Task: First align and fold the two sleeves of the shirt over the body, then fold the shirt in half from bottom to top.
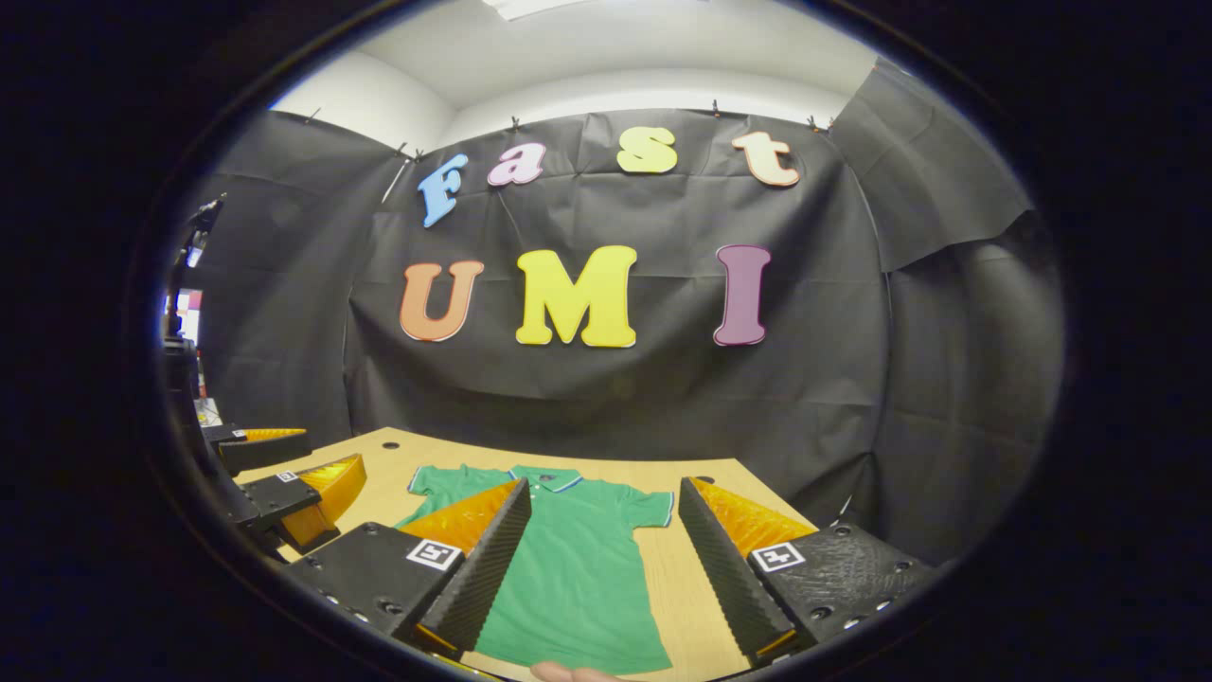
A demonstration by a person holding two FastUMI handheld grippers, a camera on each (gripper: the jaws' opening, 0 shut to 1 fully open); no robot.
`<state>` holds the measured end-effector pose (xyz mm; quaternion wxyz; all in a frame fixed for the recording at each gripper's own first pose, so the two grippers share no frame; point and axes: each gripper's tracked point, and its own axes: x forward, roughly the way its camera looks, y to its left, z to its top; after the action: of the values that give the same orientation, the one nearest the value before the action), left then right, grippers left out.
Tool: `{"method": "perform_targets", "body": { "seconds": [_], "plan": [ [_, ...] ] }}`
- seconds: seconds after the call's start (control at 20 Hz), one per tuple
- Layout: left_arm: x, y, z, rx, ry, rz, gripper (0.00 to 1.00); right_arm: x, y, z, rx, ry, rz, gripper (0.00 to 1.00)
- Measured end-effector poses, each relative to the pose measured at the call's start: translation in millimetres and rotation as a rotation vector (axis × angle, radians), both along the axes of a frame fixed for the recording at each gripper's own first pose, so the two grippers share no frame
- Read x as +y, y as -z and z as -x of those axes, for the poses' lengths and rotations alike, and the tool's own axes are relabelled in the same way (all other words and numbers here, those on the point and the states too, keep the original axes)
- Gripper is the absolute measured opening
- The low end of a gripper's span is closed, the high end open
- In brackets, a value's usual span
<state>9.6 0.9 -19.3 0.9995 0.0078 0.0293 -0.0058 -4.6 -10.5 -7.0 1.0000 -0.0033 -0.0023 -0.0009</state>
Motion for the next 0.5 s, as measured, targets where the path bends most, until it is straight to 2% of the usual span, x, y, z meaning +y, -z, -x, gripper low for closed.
{"method": "perform_targets", "body": {
  "seconds": [0.5],
  "plan": [
    [-0.9,3.6,-3.2,0.006,0.005,-0.015,1.0,1.1,5.3,-4.9,0.01,0.001,0.012,0.95]
  ]
}}
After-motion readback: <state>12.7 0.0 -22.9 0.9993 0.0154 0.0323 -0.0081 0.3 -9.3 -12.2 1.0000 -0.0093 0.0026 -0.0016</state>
